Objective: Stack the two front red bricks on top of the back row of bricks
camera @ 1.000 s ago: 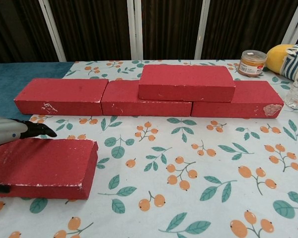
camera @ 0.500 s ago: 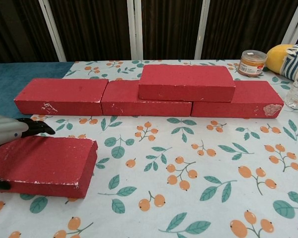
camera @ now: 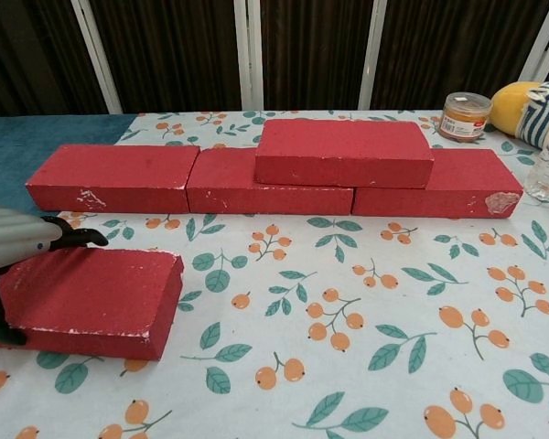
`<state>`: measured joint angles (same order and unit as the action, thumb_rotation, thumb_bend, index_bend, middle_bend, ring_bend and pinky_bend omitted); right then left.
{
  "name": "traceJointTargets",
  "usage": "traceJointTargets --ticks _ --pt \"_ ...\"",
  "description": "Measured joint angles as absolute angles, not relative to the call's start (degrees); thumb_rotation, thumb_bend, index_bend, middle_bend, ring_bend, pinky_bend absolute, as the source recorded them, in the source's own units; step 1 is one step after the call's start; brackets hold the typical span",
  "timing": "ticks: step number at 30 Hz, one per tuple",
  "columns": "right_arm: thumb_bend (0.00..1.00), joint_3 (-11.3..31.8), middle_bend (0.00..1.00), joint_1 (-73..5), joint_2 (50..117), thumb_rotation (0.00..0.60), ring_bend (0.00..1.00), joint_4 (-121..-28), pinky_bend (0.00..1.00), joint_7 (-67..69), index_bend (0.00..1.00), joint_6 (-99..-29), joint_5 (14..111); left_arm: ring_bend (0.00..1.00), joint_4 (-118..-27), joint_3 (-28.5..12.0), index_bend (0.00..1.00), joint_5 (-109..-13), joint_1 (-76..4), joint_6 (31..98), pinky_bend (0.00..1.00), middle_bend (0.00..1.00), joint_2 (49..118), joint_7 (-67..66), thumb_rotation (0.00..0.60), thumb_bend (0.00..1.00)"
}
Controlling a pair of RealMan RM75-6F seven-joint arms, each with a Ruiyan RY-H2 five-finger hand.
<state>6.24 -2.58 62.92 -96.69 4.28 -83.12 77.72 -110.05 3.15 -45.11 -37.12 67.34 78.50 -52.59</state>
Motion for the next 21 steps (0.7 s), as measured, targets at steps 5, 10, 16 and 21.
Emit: traceJointTargets --ticks 5,10,16,21 --pt "0.11 6.4 0.00 -2.6 63.0 0.600 0.00 -96.7 0.00 4.4 0.00 -83.2 77.8 0.15 -110.4 2.5 0.32 -45.6 -37.3 67.8 0.20 0.36 77.7 -51.5 0.600 0.00" --pt "0.11 6.4 0.00 -2.7 63.2 0.600 0.00 -96.6 0.00 4.0 0.00 -82.8 77.6 0.26 -110.4 1.3 0.37 -44.7 -38.4 67.1 0.27 0.42 76.7 -51.2 0.600 0.00" --pt "0.11 6.7 0.00 -2.8 63.4 0.600 0.00 -96.5 0.00 3.4 0.00 -82.4 76.6 0.31 -110.7 -1.7 0.34 -42.5 -40.9 65.6 0.31 0.42 75.0 -50.9 0.600 0.00" --pt "0.11 6.9 0.00 -3.2 63.7 0.600 0.00 -96.3 0.00 2.4 0.00 -81.5 75.5 0.31 -112.6 -5.6 0.33 -36.0 -45.3 62.7 0.31 0.42 71.4 -51.8 0.600 0.00"
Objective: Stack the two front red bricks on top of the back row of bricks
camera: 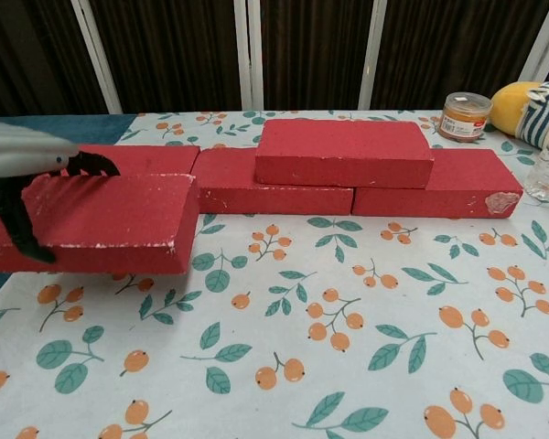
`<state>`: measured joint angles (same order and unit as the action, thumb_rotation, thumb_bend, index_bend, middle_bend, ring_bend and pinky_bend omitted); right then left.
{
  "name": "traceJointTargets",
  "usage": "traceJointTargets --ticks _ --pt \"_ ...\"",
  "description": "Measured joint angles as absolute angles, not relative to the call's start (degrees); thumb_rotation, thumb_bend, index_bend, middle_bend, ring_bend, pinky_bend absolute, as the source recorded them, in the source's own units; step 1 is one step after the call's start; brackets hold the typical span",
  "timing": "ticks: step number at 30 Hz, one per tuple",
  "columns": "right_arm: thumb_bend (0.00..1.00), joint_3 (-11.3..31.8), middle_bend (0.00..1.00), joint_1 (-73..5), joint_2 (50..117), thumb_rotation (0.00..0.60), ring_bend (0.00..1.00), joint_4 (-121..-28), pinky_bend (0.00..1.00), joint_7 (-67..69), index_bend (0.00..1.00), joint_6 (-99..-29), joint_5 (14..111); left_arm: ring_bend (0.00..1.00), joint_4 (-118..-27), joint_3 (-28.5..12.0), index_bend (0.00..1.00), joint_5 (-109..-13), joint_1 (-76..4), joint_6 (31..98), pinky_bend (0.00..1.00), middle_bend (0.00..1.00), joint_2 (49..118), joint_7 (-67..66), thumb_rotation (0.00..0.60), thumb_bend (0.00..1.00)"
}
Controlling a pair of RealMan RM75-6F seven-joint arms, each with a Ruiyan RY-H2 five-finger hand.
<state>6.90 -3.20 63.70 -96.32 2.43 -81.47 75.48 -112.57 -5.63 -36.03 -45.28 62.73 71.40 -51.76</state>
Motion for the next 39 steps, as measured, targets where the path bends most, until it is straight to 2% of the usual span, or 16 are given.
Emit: traceJointTargets --ticks 9,14,18,26,39 --pt "0.11 7.8 0.00 -4.4 64.7 0.600 0.00 -95.5 0.00 -0.3 0.00 -79.0 71.6 0.31 -111.9 -13.5 0.33 -14.6 -58.9 56.0 0.30 0.39 64.3 -56.5 0.600 0.00" --pt "0.11 8.7 0.00 -4.8 65.3 0.600 0.00 -95.3 0.00 -2.2 0.00 -78.4 68.8 0.30 -103.3 -13.8 0.33 -0.7 -68.3 51.1 0.28 0.39 63.8 -62.3 0.600 0.00" --pt "0.11 9.4 0.00 -5.1 65.7 0.600 0.00 -95.0 0.00 -3.1 0.00 -78.0 66.9 0.30 -93.4 -12.6 0.33 5.2 -73.3 45.8 0.27 0.39 65.6 -65.0 0.600 0.00" --pt "0.11 10.2 0.00 -5.2 66.3 0.600 0.00 -94.8 0.00 -5.3 0.00 -78.3 64.5 0.30 -76.4 -9.4 0.32 5.0 -78.4 34.4 0.27 0.38 72.0 -64.3 0.600 0.00" --pt "0.11 10.4 0.00 -4.9 66.6 0.600 0.00 -95.1 0.00 -6.6 0.00 -79.1 63.6 0.30 -68.1 -4.5 0.32 -3.1 -78.4 27.0 0.27 0.38 76.1 -52.3 0.600 0.00"
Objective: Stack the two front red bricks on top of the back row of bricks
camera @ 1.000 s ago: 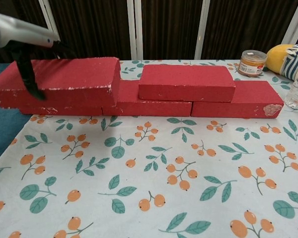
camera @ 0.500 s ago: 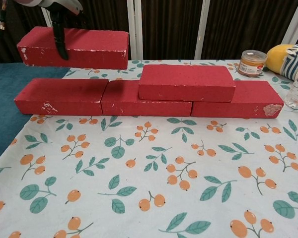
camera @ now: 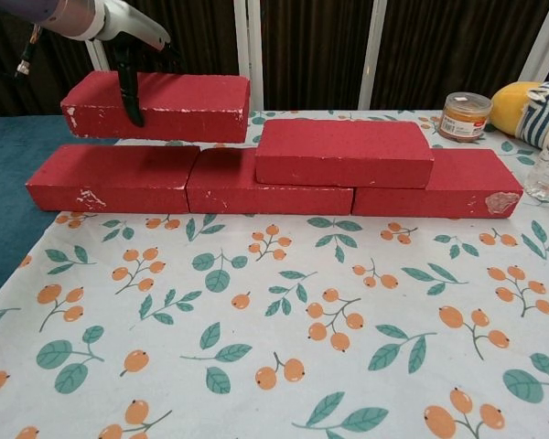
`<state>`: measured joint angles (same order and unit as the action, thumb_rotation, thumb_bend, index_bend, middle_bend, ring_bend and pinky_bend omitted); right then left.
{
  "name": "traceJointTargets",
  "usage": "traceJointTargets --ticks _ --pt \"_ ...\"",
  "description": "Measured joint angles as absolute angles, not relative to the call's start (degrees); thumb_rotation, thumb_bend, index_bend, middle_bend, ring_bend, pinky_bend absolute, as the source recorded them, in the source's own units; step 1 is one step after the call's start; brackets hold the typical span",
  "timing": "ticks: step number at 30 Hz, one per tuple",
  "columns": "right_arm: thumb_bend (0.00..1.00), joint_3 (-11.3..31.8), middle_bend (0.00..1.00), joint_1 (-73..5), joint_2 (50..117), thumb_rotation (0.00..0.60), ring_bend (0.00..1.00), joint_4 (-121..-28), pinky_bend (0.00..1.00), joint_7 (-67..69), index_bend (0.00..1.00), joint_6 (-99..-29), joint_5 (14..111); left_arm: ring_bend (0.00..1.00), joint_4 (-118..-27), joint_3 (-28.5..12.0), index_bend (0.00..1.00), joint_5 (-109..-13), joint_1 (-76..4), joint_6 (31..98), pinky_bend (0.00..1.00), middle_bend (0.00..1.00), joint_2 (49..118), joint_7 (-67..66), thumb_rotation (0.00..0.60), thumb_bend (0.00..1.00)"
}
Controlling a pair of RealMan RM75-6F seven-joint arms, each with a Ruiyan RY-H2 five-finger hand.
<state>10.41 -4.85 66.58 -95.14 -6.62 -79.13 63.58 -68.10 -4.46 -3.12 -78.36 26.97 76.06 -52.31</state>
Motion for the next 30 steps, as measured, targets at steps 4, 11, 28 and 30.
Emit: traceJointTargets --ticks 4,11,28,30 --pt "0.11 10.4 0.00 -5.0 66.6 0.600 0.00 -95.1 0.00 -6.8 0.00 -78.9 63.4 0.30 -66.5 -2.6 0.32 -5.2 -78.3 25.8 0.27 0.38 76.9 -49.1 0.600 0.00" --pt "0.11 10.5 0.00 -5.1 66.7 0.600 0.00 -95.1 0.00 -6.9 0.00 -78.8 63.3 0.30 -65.5 0.3 0.32 -7.4 -78.9 24.9 0.27 0.38 77.6 -44.5 0.600 0.00" --pt "0.11 10.6 0.00 -5.0 66.4 0.600 0.00 -94.8 0.00 -5.9 0.00 -78.3 63.2 0.30 -64.5 5.5 0.32 -10.2 -81.5 24.7 0.26 0.38 80.2 -37.4 0.600 0.00" --pt "0.11 10.7 0.00 -4.9 66.3 0.600 0.00 -94.8 0.00 -5.7 0.00 -78.5 63.2 0.30 -64.2 6.1 0.32 -10.4 -82.0 24.7 0.26 0.37 80.7 -36.7 0.600 0.00"
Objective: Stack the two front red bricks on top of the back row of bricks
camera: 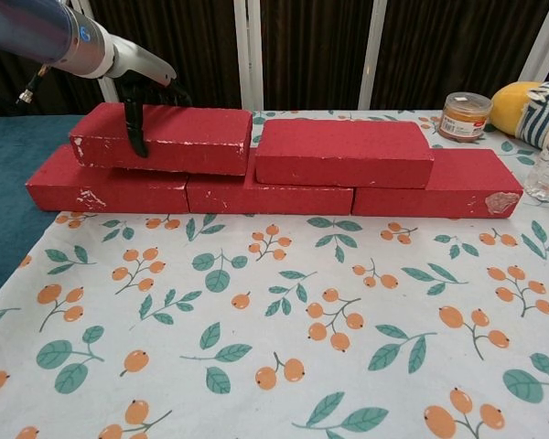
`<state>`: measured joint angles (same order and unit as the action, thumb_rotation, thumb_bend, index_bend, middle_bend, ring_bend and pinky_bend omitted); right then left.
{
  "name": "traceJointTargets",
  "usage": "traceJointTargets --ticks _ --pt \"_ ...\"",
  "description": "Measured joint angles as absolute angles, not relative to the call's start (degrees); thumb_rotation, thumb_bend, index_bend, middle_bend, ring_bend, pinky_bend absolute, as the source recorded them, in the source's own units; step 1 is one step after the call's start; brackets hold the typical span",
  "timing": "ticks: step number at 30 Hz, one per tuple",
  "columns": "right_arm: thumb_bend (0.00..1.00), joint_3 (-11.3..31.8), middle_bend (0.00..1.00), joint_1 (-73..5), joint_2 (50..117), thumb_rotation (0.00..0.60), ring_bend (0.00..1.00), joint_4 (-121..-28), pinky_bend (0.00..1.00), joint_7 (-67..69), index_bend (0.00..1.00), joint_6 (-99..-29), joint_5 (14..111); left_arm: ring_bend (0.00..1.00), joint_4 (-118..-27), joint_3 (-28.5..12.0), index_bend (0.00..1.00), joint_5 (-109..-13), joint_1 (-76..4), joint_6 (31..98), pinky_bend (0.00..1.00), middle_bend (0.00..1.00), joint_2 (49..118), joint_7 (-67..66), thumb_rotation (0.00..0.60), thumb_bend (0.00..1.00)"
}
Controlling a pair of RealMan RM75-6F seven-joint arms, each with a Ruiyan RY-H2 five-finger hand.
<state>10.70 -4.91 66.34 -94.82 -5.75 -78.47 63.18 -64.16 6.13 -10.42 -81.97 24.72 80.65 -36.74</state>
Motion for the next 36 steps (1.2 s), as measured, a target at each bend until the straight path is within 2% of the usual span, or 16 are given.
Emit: traceJointTargets --ticks 17,36 --pt "0.11 10.7 0.00 -4.4 65.7 0.600 0.00 -94.8 0.00 -4.1 0.00 -78.6 63.8 0.30 -63.5 11.4 0.32 -5.9 -85.9 25.9 0.26 0.37 82.6 -34.6 0.600 0.00" --pt "0.11 10.8 0.00 -4.2 65.4 0.600 0.00 -94.7 0.00 -3.0 0.00 -78.6 64.1 0.30 -62.9 13.7 0.32 -3.8 -88.3 26.2 0.26 0.36 84.5 -33.6 0.600 0.00"
